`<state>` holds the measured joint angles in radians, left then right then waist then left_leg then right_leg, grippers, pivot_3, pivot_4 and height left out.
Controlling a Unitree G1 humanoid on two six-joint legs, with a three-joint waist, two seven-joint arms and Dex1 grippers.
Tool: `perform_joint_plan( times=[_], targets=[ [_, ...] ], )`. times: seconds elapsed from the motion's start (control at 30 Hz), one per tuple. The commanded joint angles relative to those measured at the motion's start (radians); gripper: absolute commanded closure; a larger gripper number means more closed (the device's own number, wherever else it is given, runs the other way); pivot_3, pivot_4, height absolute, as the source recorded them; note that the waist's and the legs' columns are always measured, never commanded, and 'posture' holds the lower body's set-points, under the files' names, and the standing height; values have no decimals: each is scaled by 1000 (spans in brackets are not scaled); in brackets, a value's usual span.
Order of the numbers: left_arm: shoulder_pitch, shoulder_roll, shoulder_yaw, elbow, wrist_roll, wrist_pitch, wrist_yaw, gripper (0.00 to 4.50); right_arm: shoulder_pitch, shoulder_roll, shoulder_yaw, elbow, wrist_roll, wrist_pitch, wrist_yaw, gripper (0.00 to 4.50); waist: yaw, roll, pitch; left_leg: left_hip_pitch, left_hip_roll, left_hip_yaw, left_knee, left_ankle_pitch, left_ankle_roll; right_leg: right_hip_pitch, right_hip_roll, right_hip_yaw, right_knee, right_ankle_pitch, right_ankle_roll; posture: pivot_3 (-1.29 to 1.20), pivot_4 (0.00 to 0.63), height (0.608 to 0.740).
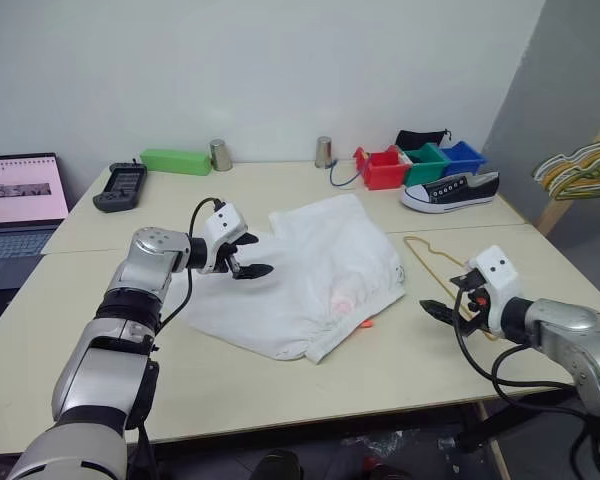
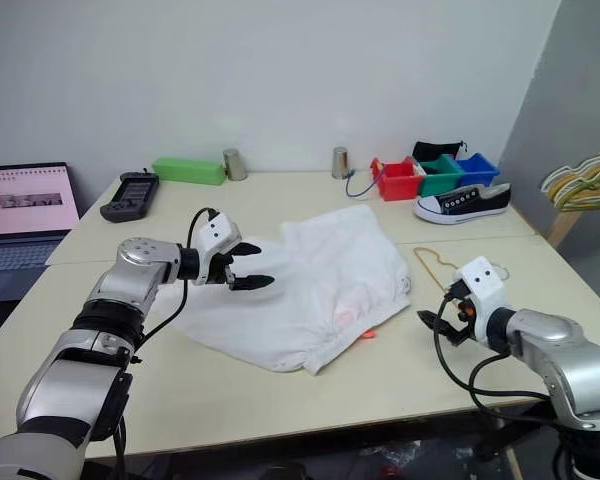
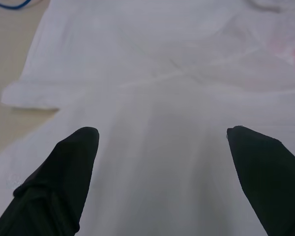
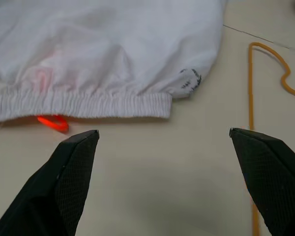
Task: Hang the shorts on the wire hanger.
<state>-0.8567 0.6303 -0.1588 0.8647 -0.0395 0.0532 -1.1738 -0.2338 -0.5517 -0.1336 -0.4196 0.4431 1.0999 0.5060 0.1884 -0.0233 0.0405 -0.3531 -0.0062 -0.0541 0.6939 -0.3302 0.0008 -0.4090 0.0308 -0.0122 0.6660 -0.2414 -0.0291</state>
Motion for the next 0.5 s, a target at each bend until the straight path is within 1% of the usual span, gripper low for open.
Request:
perform_joint_plan(
  times=[0.03, 0.1, 0.17, 0.2, 0.23, 0.33, 0.43, 0.5],
  targets=[
    [-8, 35, 42, -112, -53, 14, -94, 59, -91, 222, -94, 31, 42, 240, -175, 0, -1, -1, 0, 1, 0, 0, 0, 0, 0, 0, -1, 0, 1, 0, 0, 284, 0, 740],
    [35, 56, 48, -236, -90, 70, -150, 59, -121, 316, -140, 65, 5, 317, -255, 0, 2, 0, 0, 0, 1, -2, -1, 0, 0, -2, -4, 1, 3, 0, 0, 294, 0, 740],
    [90, 82, 50, -375, -121, 134, -185, 59, -147, 380, -191, 96, -21, 370, -312, 0, 3, 0, 0, -1, -2, -3, 0, 0, 0, -5, -11, 2, 11, -4, 0, 308, 0, 740],
    [117, 94, 52, -439, -134, 165, -192, 59, -156, 400, -208, 108, -29, 385, -331, 0, 1, 0, 0, -1, -4, -3, 0, 0, -1, -6, -14, 3, 13, -4, 0, 312, 0, 740],
    [154, 112, 56, -525, -156, 214, -199, 59, -163, 418, -217, 130, -43, 393, -354, 0, 1, 1, 0, -1, -4, -2, 1, 0, -1, -6, -14, 5, 14, -4, 1, 321, 0, 740],
    [235, 149, 68, -704, -198, 312, -201, 59, -182, 458, -244, 181, -80, 401, -410, 0, -2, 1, 0, 1, -7, -2, 1, 0, -1, -5, -16, 5, 14, -5, 2, 343, 0, 740],
    [279, 151, 90, -799, -224, 372, -153, 59, -236, 527, -301, 244, -73, 382, -430, 0, -4, 1, 0, 3, -5, -2, 0, 0, -1, -4, -15, 5, 14, -5, 3, 352, 0, 740],
    [297, 147, 98, -828, -229, 394, -118, 59, -280, 548, -299, 300, -61, 340, -419, 0, -5, 1, 0, 7, -5, -3, -1, 0, 0, -1, -14, 4, 14, -6, 3, 378, 0, 740]
  ],
)
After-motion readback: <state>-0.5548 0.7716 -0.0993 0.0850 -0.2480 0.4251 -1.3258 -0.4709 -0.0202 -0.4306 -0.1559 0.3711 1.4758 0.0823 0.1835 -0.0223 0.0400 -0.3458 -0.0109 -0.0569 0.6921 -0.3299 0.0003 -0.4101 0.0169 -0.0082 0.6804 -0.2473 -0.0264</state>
